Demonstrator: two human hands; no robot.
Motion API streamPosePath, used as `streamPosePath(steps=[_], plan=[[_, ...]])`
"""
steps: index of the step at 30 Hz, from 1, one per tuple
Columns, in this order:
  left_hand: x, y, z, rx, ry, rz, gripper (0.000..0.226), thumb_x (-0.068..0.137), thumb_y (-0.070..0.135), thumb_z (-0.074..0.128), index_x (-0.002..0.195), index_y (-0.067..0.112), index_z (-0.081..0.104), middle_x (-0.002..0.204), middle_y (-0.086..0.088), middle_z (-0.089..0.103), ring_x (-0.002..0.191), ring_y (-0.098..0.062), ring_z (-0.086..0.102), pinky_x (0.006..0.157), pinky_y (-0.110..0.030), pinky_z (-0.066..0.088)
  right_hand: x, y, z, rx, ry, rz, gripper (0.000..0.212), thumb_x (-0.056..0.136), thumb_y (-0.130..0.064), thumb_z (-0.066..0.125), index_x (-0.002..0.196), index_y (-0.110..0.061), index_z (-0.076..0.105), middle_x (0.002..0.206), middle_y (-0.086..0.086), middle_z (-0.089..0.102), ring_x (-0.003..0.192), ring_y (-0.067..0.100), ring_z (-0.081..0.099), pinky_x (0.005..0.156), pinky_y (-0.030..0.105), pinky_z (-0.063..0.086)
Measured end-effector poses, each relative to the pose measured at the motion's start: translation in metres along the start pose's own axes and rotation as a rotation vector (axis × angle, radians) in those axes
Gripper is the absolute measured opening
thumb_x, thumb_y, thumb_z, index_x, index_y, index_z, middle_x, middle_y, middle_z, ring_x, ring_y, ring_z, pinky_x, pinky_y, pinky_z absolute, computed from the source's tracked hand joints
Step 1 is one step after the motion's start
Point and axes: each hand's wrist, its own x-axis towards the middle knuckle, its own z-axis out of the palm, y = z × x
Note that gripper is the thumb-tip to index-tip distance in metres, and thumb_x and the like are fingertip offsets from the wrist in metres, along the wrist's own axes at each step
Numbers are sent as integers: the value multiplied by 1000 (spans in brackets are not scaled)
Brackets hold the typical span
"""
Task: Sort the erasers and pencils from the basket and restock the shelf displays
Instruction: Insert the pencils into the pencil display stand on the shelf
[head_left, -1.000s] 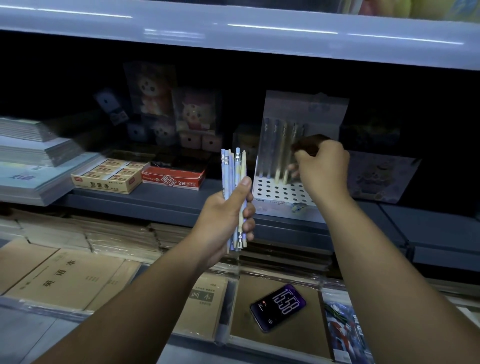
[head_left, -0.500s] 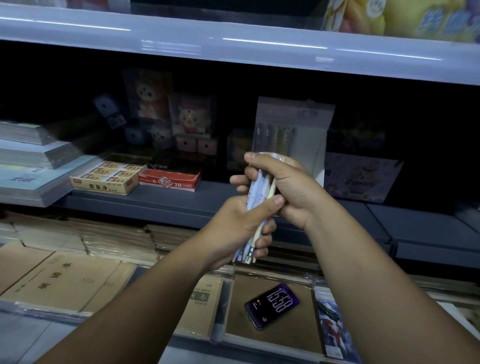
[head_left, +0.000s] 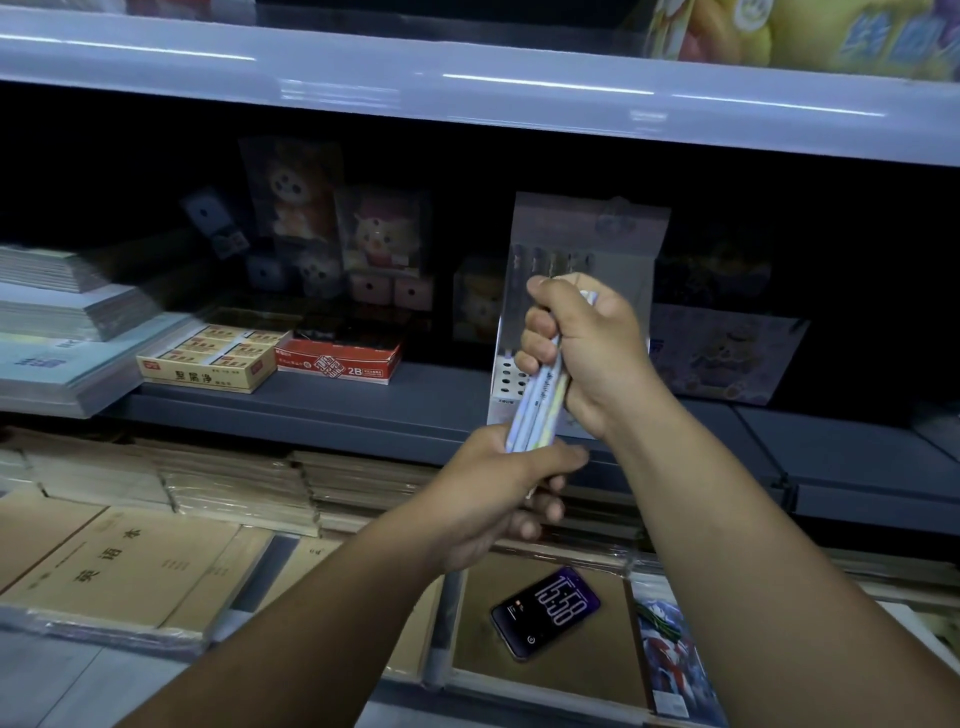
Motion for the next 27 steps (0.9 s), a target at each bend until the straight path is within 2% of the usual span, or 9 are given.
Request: streamPosePath(steps=[2, 5, 8, 10, 12, 15, 17, 21, 27], plan=[[3, -2, 1, -66, 46, 29, 20, 90, 15, 74, 91, 15, 53, 60, 1, 42, 45, -9, 35, 34, -18, 23, 0, 3, 5, -17, -17, -9, 22, 99, -9, 58, 82, -13, 44, 53, -1, 37, 43, 13, 32, 44, 25, 35], [5, -4, 1, -94, 59, 53, 28, 90, 19, 75, 84, 19, 47, 56, 3, 32, 42, -7, 22, 34, -17, 18, 0, 5, 7, -129, -89, -32, 22, 99, -20, 64, 87, -12, 47, 57, 2, 44, 46, 16, 41, 49, 30, 45], [5, -3, 1, -138, 84, 76, 27, 91, 23, 74, 87, 19, 48, 55, 5, 32, 42, -6, 21, 34, -17, 17, 2, 0, 1, -257, -108, -19, 31, 95, -37, 68, 97, -8, 58, 74, 9, 64, 63, 24, 64, 68, 39, 60], [7, -2, -2, -199, 121, 101, 25, 91, 21, 74, 87, 17, 50, 55, 5, 30, 42, -5, 21, 35, -17, 16, 6, -2, -8, -341, -84, -30, 39, 92, -41, 71, 110, -7, 63, 91, 10, 74, 77, 24, 72, 79, 39, 62], [8, -2, -6, -246, 169, 125, 23, 91, 20, 74, 89, 17, 52, 56, 5, 30, 43, -5, 20, 35, -17, 16, 6, -3, -16, -392, -94, -43, 40, 88, -34, 76, 116, -9, 63, 92, 5, 75, 74, 16, 69, 77, 35, 59], [10, 0, -12, -285, 225, 146, 25, 90, 21, 75, 97, 16, 51, 56, 6, 31, 43, -6, 21, 36, -17, 16, 3, 1, -22, -457, -149, -38, 29, 83, -19, 82, 104, -3, 69, 86, 11, 69, 66, 18, 58, 61, 31, 52], [10, 1, -15, -298, 237, 155, 26, 91, 21, 75, 95, 17, 50, 56, 6, 32, 43, -6, 22, 35, -18, 17, 1, 4, -22, -474, -170, -36, 25, 82, -14, 82, 96, 1, 70, 78, 12, 65, 59, 18, 56, 54, 28, 50], [10, 4, -15, -249, 238, 170, 24, 90, 22, 75, 89, 19, 52, 56, 6, 31, 45, -6, 21, 36, -19, 15, -3, 7, -18, -517, -199, -48, 27, 79, -15, 85, 93, 1, 69, 69, 2, 66, 59, 13, 57, 52, 24, 49], [10, 3, -16, -263, 205, 218, 21, 93, 25, 73, 85, 22, 53, 58, 7, 28, 46, -5, 20, 36, -17, 16, -1, 13, -19, -469, -194, -49, 19, 86, -11, 79, 91, 6, 71, 71, 11, 64, 62, 18, 57, 57, 25, 50]])
